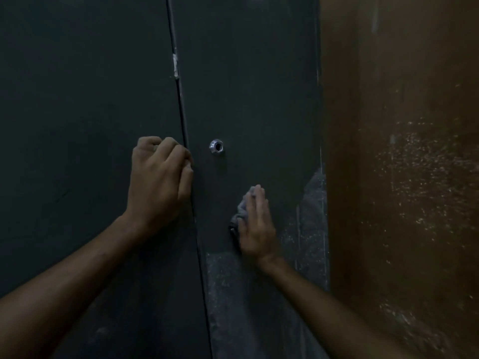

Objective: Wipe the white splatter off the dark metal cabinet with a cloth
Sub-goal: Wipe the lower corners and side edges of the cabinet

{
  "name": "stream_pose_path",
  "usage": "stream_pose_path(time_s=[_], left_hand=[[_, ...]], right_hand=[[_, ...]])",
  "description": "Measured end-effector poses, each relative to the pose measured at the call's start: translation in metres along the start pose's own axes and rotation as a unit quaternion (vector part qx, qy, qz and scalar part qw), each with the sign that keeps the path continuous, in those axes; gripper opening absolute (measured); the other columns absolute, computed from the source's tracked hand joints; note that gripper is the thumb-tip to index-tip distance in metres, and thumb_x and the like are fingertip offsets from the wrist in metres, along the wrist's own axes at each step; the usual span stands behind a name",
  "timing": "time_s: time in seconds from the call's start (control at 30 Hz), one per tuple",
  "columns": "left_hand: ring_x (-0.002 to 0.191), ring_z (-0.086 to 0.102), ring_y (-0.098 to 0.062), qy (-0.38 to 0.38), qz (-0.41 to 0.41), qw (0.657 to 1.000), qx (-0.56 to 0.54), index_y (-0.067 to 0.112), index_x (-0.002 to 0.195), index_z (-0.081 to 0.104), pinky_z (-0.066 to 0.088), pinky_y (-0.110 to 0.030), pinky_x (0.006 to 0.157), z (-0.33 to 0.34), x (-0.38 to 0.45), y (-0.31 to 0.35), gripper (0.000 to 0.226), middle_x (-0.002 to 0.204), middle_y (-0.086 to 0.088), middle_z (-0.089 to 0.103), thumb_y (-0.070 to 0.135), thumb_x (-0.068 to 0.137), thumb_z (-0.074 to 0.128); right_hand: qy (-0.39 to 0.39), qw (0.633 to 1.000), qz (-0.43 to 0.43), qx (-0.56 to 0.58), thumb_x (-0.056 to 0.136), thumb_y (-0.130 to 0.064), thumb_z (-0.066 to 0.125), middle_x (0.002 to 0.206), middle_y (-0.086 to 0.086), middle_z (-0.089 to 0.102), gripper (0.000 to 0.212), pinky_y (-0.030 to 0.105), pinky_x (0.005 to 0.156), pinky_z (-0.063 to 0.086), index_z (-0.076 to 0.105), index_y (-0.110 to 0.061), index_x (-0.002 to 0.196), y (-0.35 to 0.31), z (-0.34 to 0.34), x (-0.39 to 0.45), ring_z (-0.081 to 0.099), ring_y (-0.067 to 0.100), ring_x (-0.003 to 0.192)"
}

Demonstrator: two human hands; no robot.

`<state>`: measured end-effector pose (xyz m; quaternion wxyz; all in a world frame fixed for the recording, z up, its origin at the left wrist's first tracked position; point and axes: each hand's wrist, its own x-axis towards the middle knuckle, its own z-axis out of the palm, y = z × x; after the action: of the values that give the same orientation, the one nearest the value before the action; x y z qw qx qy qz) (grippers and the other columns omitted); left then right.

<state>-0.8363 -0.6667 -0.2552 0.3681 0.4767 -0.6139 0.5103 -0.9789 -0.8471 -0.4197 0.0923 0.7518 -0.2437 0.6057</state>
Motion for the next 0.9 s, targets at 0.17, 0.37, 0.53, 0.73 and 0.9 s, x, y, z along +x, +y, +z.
stream_pose_path(time_s=[0.17,0.37,0.53,0.73,0.9], left_hand=[[0.089,0.052,-0.029,0.005,-0.014,1.000,0.002,0.010,0.088,0.062,0.034,-0.045,0.098,0.001,-0.002,-0.001,0.019,0.091,-0.004,0.059,0.018,0.097,0.047],[0.085,0.054,-0.027,0.002,0.003,1.000,0.012,0.010,0.087,0.062,0.034,-0.045,0.099,0.002,-0.001,-0.002,0.018,0.090,-0.004,0.058,0.018,0.097,0.048],[0.091,0.055,-0.030,0.001,-0.007,1.000,0.005,0.011,0.086,0.063,0.035,-0.046,0.097,0.004,-0.002,-0.004,0.026,0.090,-0.002,0.059,0.026,0.101,0.049],[0.097,0.052,-0.032,0.023,-0.001,1.000,-0.001,0.012,0.085,0.062,0.029,-0.037,0.096,0.004,-0.003,-0.002,0.027,0.089,-0.002,0.059,0.032,0.100,0.054],[0.103,0.050,-0.037,0.034,-0.005,0.999,0.007,0.011,0.087,0.063,0.025,-0.034,0.094,0.006,-0.004,-0.003,0.027,0.092,-0.003,0.060,0.035,0.099,0.056]], right_hand=[[0.086,0.908,0.407,0.041,0.110,-0.045,0.017,0.172,0.013,0.003,0.064,0.049,0.125,0.025,0.012,-0.010,0.164,0.087,-0.033,0.110,0.016,0.031,0.157],[0.087,0.984,0.145,0.056,0.110,-0.037,0.027,0.172,0.017,0.006,0.062,0.039,0.130,0.007,0.018,-0.006,0.163,-0.001,-0.014,0.080,0.001,0.026,0.160],[0.042,0.974,0.220,0.026,0.112,-0.039,0.023,0.172,0.009,0.007,0.059,0.036,0.126,0.020,0.017,-0.010,0.163,0.085,-0.023,0.038,0.013,0.018,0.158],[0.121,0.902,0.408,0.077,0.112,-0.034,0.027,0.163,0.017,0.027,0.053,0.037,0.120,0.026,0.036,-0.004,0.153,0.120,-0.053,0.159,0.030,0.033,0.149],[0.047,0.982,0.179,0.044,0.111,-0.043,0.026,0.173,0.007,0.007,0.062,0.024,0.121,0.019,0.015,-0.013,0.165,0.102,-0.024,0.063,0.014,0.021,0.158]])
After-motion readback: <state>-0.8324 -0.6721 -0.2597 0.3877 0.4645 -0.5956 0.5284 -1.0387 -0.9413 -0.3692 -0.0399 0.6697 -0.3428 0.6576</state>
